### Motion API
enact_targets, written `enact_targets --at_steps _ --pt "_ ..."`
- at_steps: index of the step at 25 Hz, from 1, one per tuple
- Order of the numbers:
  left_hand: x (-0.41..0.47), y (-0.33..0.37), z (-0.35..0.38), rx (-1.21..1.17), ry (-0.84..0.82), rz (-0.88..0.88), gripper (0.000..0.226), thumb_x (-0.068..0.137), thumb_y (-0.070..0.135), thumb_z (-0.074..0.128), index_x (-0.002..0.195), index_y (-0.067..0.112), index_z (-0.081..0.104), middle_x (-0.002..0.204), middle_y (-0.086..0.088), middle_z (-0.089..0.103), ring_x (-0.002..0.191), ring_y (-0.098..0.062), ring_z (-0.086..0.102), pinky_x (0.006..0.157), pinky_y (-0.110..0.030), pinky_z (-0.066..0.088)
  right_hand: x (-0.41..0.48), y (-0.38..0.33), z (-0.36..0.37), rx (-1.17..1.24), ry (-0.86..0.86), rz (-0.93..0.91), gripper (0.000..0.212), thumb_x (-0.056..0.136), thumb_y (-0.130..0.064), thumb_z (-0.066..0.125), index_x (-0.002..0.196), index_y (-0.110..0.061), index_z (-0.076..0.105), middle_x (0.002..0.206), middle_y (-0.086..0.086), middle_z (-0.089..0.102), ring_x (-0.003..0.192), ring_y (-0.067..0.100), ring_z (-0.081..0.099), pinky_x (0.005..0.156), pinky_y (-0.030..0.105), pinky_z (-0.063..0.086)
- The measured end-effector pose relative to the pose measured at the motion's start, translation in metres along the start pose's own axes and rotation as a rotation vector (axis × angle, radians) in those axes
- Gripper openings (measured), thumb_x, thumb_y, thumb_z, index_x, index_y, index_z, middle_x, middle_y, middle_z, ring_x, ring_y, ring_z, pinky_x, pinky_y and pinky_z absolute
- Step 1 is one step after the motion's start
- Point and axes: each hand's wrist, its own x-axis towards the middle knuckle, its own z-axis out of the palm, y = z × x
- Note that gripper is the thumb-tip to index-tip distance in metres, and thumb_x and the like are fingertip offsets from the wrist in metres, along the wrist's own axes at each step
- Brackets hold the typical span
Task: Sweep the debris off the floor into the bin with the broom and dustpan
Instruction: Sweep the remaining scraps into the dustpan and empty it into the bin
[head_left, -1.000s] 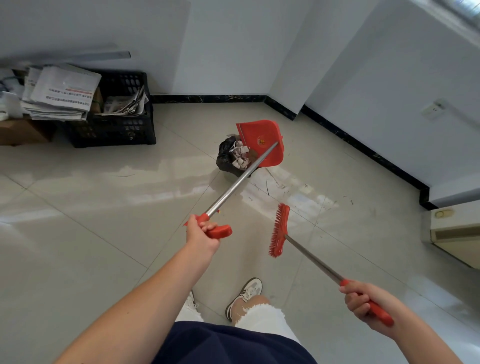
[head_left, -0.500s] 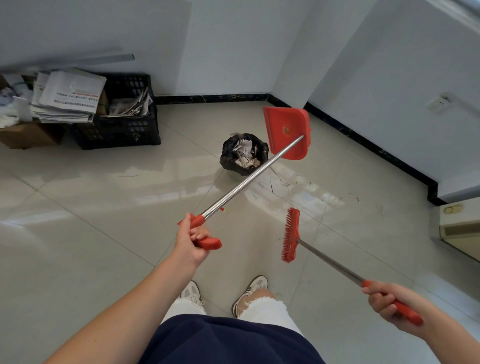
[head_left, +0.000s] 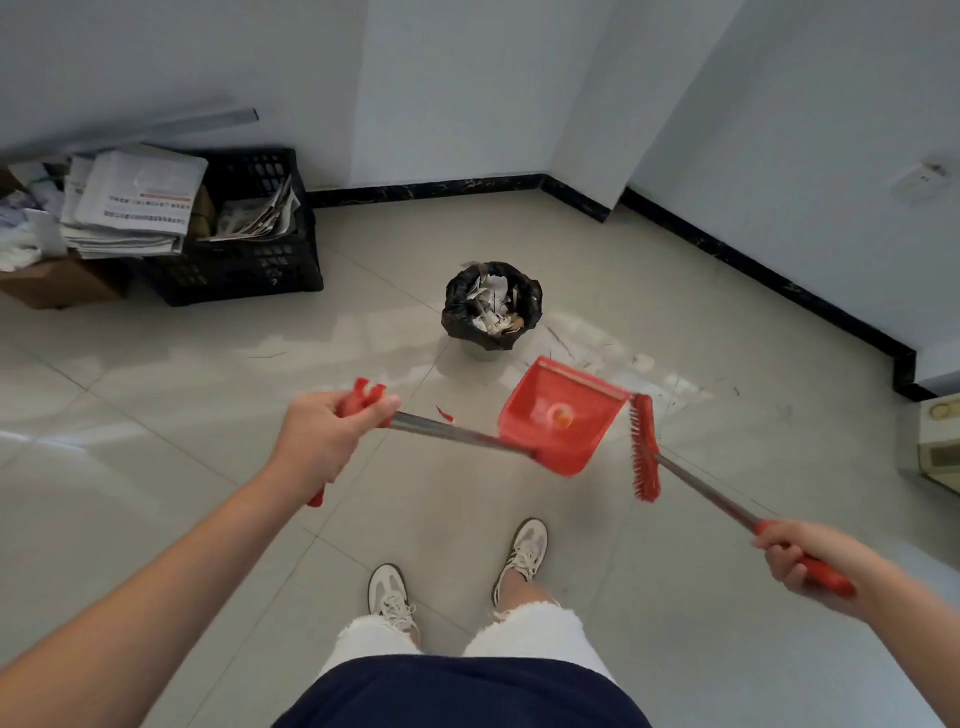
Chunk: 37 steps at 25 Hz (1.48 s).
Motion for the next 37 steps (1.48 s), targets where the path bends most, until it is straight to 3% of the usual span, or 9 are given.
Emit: enact_targets --at_steps 3,6,9,14,18,25,29,32,37 --pt "0.016 -0.007 0.039 0.35 -0.018 0.113 0.055 0.068 0.066 0.067 0.064 0.011 0.063 0.052 0.008 0.035 0.048 -0.012 0.031 0.049 -0.029 0.028 0.034 -0.044 0.007 -0.066 0.005 -0.015 0.016 0.092 0.001 0.045 0.085 -0.014 0.044 0.038 -0.003 0.038 0.024 0.002 0.034 0.025 0.01 0.026" --pt "0.015 -0.011 0.066 0.692 -0.069 0.167 0.045 0.073 0.069 0.058 0.08 0.026 0.071 0.061 0.005 0.062 0.063 -0.016 0.059 0.06 -0.03 0.047 0.067 -0.091 0.011 -0.095 0.003 -0.048 0.013 0.095 -0.004 0.046 0.086 -0.013 0.044 0.037 -0.003 0.038 0.024 0.002 0.034 0.025 0.009 0.027" --pt "0.008 -0.01 0.079 0.945 -0.138 0.219 0.046 0.076 0.07 0.049 0.098 0.036 0.071 0.082 0.006 0.073 0.081 -0.018 0.067 0.064 -0.029 0.046 0.099 -0.136 0.024 -0.092 -0.037 -0.09 0.018 0.097 -0.008 0.044 0.081 -0.014 0.04 0.035 -0.003 0.037 0.022 0.002 0.035 0.025 0.008 0.028" --pt "0.031 -0.013 0.077 1.092 -0.1 0.228 0.057 0.075 0.073 0.04 0.102 0.035 0.071 0.089 0.002 0.075 0.088 -0.025 0.069 0.065 -0.03 0.046 0.153 -0.193 0.083 -0.269 -0.003 -0.185 0.018 0.097 -0.003 0.042 0.08 -0.008 0.041 0.065 0.007 0.039 0.025 0.004 0.039 0.027 0.011 0.031" --pt "0.056 -0.01 0.061 1.163 -0.074 0.209 0.051 0.076 0.074 0.048 0.099 0.035 0.071 0.086 0.004 0.074 0.085 -0.022 0.068 0.066 -0.029 0.049 0.185 -0.211 0.123 -0.572 0.018 -0.161 0.014 0.093 0.002 0.034 0.084 -0.007 0.041 0.06 0.005 0.039 0.043 0.011 0.036 0.031 0.011 0.03" --pt "0.064 -0.034 0.031 1.275 -0.052 0.204 0.052 0.072 0.075 0.042 0.091 0.036 0.071 0.073 0.008 0.071 0.07 -0.021 0.067 0.059 -0.031 0.053 0.175 -0.134 0.189 -1.08 -0.057 -0.242 0.028 0.082 0.011 0.036 0.057 0.0 0.043 0.035 0.01 0.043 0.019 0.016 0.035 0.03 0.015 0.031" --pt "0.065 -0.039 0.026 1.275 -0.098 0.217 0.041 0.078 0.064 0.058 0.099 0.032 0.073 0.085 0.003 0.074 0.08 -0.025 0.069 0.06 -0.028 0.047 0.128 -0.044 0.223 -1.105 -0.188 -0.231 0.012 0.079 0.008 0.037 0.076 -0.002 0.043 0.051 0.014 0.047 0.026 0.019 0.044 0.027 0.018 0.032" --pt "0.067 -0.037 0.017 1.276 -0.16 0.195 0.041 0.081 0.064 0.055 0.093 0.029 0.071 0.083 0.001 0.072 0.077 -0.023 0.065 0.059 -0.028 0.043 0.091 0.009 0.256 -1.099 -0.269 -0.249 0.035 0.075 0.002 0.037 0.108 -0.003 0.047 0.063 0.013 0.055 0.023 0.017 0.046 0.03 0.019 0.035" --pt "0.061 -0.05 -0.009 1.253 -0.159 0.246 0.042 0.082 0.063 0.055 0.08 0.021 0.065 0.076 -0.004 0.068 0.081 -0.027 0.065 0.057 -0.028 0.037 0.035 0.043 0.285 -0.968 -0.463 -0.146 0.034 0.08 0.001 0.041 0.111 -0.009 0.048 0.058 0.008 0.041 0.028 0.013 0.034 0.035 0.016 0.027"
